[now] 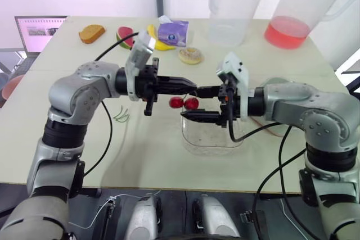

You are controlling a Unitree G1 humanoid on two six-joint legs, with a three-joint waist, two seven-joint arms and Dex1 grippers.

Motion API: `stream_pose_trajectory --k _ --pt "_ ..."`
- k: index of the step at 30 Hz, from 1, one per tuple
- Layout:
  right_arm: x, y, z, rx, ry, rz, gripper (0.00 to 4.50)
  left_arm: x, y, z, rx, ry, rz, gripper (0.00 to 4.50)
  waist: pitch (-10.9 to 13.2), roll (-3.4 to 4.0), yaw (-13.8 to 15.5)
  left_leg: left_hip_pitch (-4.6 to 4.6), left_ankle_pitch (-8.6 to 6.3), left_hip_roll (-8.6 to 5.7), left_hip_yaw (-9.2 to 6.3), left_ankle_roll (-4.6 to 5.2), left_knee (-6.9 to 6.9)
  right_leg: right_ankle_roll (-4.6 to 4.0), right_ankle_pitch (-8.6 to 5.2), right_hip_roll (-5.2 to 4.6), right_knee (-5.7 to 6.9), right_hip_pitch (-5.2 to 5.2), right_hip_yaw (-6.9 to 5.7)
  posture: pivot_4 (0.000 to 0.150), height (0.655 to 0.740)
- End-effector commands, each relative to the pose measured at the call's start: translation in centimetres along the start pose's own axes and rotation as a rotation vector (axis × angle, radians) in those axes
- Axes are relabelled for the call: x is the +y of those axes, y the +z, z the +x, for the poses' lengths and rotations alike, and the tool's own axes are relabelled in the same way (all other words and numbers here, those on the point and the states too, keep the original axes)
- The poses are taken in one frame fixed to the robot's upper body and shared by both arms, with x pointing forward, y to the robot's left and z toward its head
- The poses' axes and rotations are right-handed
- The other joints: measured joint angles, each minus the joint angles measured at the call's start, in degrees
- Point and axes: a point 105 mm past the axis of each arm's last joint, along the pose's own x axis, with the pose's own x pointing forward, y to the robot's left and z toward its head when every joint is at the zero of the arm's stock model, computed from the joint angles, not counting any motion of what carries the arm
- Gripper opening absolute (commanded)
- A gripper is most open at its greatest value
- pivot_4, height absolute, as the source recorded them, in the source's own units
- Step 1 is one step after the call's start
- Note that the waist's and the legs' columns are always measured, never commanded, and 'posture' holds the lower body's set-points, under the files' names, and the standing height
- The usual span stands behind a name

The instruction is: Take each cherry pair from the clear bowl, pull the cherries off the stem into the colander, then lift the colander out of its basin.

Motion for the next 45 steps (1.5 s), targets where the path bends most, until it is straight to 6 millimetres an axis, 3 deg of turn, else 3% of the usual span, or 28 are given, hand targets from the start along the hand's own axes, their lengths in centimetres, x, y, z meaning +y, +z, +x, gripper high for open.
stream_pose_trajectory --k 1,2,4,8,16,22,24,27,29,31,33,35,39,45 --pt "0.1 0.6 -0.2 -0.023 -0.005 -0.028 1.52 -0.4 1.6 -0.1 -0.032 -0.003 0.050 0.00 0.00 0.00 0.01 0.00 0.00 0.00 0.00 0.00 0.00 0.00 0.00 0.00 0.00 0.00 0.00 0.150 0.7400" --pt "0.1 0.5 -0.2 -0.021 -0.005 -0.026 1.04 -0.4 1.6 -0.1 -0.033 -0.001 0.049 0.00 0.00 0.00 0.00 0.00 0.00 0.00 0.00 0.00 0.00 0.00 0.00 0.00 0.00 0.00 0.00 0.150 0.7400" --pt "0.2 0.3 -0.1 -0.015 -0.006 -0.025 0.76 -0.4 1.6 -0.2 -0.035 0.001 0.047 0.00 0.00 0.00 0.00 0.00 0.00 0.00 0.00 0.00 0.00 0.00 0.00 0.00 0.00 0.00 0.00 0.150 0.7400" --pt "0.1 0.0 -0.2 -0.003 -0.014 -0.021 0.76 -0.3 1.7 -0.2 -0.040 0.002 0.044 0.00 0.00 0.00 0.00 0.00 0.00 0.00 0.00 0.00 0.00 0.00 0.00 0.00 0.00 0.00 0.00 0.150 0.7400" --pt "-1.1 -4.8 -0.4 0.173 -0.089 0.046 0.76 -0.1 1.9 -0.2 -0.061 0.019 0.036 0.00 0.00 -0.02 -0.05 -0.01 0.00 -0.01 0.02 0.00 0.00 0.00 0.00 -0.01 -0.01 -0.02 0.02 0.150 0.7400" --pt "-1.6 -4.5 -1.4 0.108 -0.138 0.083 0.76 -0.1 1.7 -0.3 -0.060 0.026 0.032 0.00 0.01 -0.02 0.00 -0.02 0.00 0.02 0.02 0.00 0.00 0.00 0.00 0.03 0.00 -0.03 0.02 0.150 0.7400" --pt "-2.1 -3.9 -2.4 0.067 -0.178 0.094 0.76 0.0 1.6 -0.4 -0.059 0.034 0.031 0.00 0.01 -0.02 0.05 -0.02 0.00 0.02 0.02 0.00 0.00 0.00 0.00 0.02 0.00 -0.03 0.02 0.150 0.7400" --pt "-4.7 -3.6 -5.6 0.022 -0.366 0.123 0.76 0.1 1.4 -0.4 -0.059 0.048 0.028 0.00 0.01 -0.02 0.24 -0.02 0.00 0.00 0.02 0.00 0.00 0.00 0.00 0.00 0.00 -0.02 0.01 0.150 0.7400" --pt "-5.5 -3.7 -6.6 0.017 -0.430 0.129 0.76 0.1 1.3 -0.5 -0.058 0.050 0.028 0.00 0.01 -0.03 0.22 -0.02 0.00 -0.02 0.02 0.00 0.00 0.01 0.00 -0.02 -0.01 0.00 0.01 0.150 0.7400" --pt "-9.2 -4.6 -11.2 0.002 -0.737 0.176 0.76 0.1 1.2 -0.3 -0.061 0.055 0.026 0.00 0.00 -0.03 0.14 -0.02 0.00 -0.01 0.03 0.00 0.00 0.01 0.00 -0.01 -0.01 -0.01 0.02 0.150 0.7400" --pt "-11.7 -6.0 -16.0 0.000 -1.008 0.236 0.76 0.1 1.2 -0.2 -0.065 0.057 0.023 0.00 0.01 -0.02 0.30 -0.01 0.00 -0.01 0.02 0.00 0.00 0.01 0.00 0.00 -0.01 0.00 0.02 0.150 0.7400" --pt "-12.5 -7.1 -18.3 0.010 -1.138 0.285 0.76 0.2 1.1 -0.2 -0.066 0.057 0.021 0.00 0.00 -0.02 0.34 -0.02 0.01 -0.05 0.03 -0.01 -0.01 0.01 0.00 -0.01 -0.02 0.00 0.02 0.150 0.7400" --pt "-13.1 -8.6 -20.0 0.063 -1.256 0.316 0.76 0.2 1.1 -0.1 -0.065 0.056 0.017 0.00 -0.02 0.05 -0.37 0.01 0.05 0.01 0.10 -0.09 -0.04 0.01 0.00 0.06 0.00 -0.05 0.14 0.150 0.7400" --pt "-13.2 -10.5 -19.0 0.108 -1.233 0.383 0.76 0.3 1.0 0.0 -0.063 0.055 0.016 0.00 -0.01 0.09 -0.13 0.04 0.10 0.04 0.11 -0.17 -0.11 0.01 0.00 0.13 0.04 -0.09 0.20 0.150 0.7400"
